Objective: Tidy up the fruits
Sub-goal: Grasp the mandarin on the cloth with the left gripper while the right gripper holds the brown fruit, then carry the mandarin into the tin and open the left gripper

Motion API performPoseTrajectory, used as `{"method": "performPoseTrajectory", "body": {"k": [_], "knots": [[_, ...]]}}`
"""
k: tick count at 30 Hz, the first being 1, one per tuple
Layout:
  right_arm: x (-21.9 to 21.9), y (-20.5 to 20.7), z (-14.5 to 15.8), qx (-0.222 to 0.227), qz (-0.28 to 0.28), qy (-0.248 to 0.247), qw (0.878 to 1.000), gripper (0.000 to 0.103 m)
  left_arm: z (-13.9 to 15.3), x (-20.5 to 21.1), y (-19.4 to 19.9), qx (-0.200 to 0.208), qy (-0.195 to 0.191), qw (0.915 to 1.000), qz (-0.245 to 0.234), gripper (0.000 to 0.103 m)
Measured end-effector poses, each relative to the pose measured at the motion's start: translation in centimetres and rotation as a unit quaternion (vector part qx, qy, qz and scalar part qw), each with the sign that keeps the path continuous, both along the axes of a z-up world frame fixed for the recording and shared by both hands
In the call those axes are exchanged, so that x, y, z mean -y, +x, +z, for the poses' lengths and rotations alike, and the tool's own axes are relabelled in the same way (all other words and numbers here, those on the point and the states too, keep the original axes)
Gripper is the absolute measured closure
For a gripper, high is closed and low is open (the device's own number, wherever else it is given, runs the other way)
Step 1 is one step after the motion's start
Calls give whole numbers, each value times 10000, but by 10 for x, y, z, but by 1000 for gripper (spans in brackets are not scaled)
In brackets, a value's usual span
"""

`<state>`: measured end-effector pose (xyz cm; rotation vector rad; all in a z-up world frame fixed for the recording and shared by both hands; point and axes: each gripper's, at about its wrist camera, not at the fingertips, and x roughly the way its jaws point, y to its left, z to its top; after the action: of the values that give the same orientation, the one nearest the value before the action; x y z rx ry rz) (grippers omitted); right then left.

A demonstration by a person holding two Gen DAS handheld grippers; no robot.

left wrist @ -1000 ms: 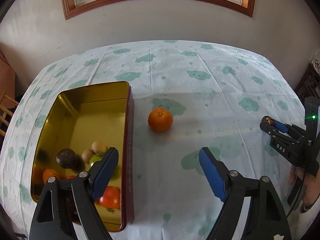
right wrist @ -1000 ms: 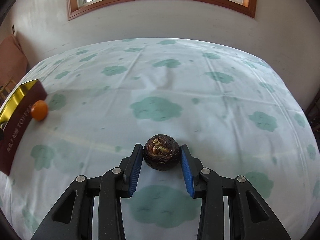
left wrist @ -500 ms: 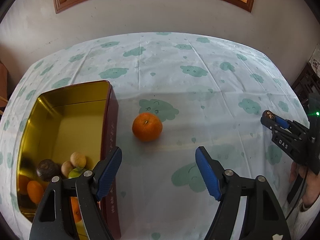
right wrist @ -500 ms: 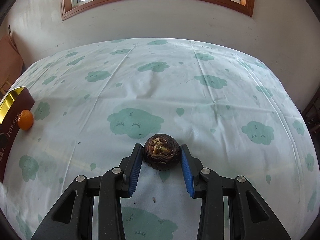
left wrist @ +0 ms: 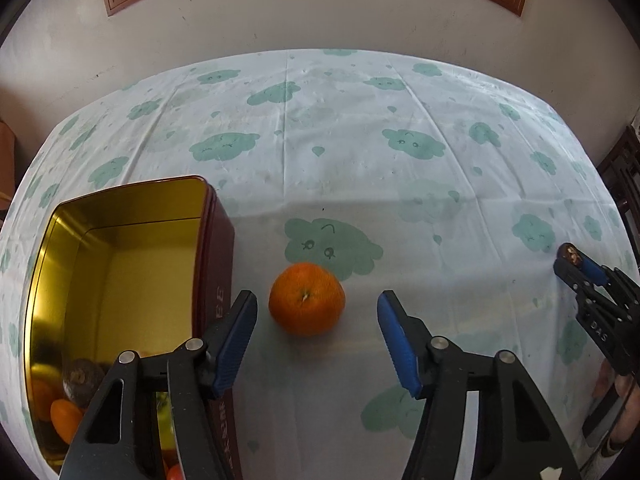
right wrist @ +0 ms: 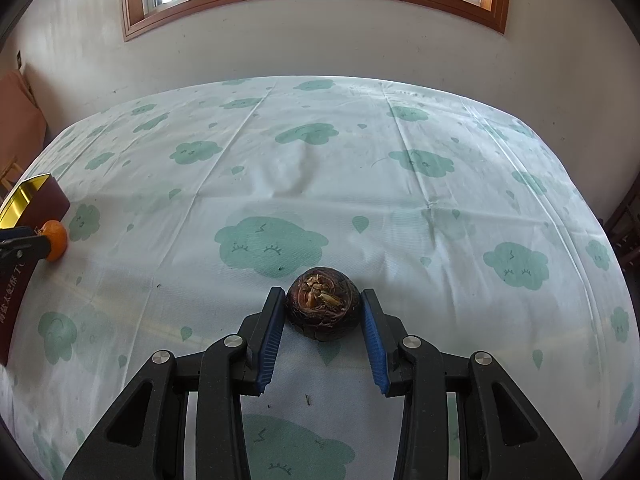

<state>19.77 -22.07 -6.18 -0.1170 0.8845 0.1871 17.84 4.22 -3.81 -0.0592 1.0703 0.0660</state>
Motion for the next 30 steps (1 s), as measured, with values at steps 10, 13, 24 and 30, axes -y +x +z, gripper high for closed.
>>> {"method": "performPoseTrajectory", "body": {"k": [10, 13, 24, 30], "knots": [[0, 0, 0, 0, 0, 1, 10000, 64, -10, 10, 15, -60, 284, 9996, -55, 47], [0, 0, 0, -1, 0, 1, 10000, 64, -12, 11, 16, -89, 372, 9993, -52, 57], [0, 0, 0, -1, 3, 0, 10000, 64, -9, 8, 8, -84, 289, 9995, -117, 66], [0, 0, 0, -2, 3, 2, 10000, 64, -5, 14, -4, -88, 252, 9992, -289, 66]]}}
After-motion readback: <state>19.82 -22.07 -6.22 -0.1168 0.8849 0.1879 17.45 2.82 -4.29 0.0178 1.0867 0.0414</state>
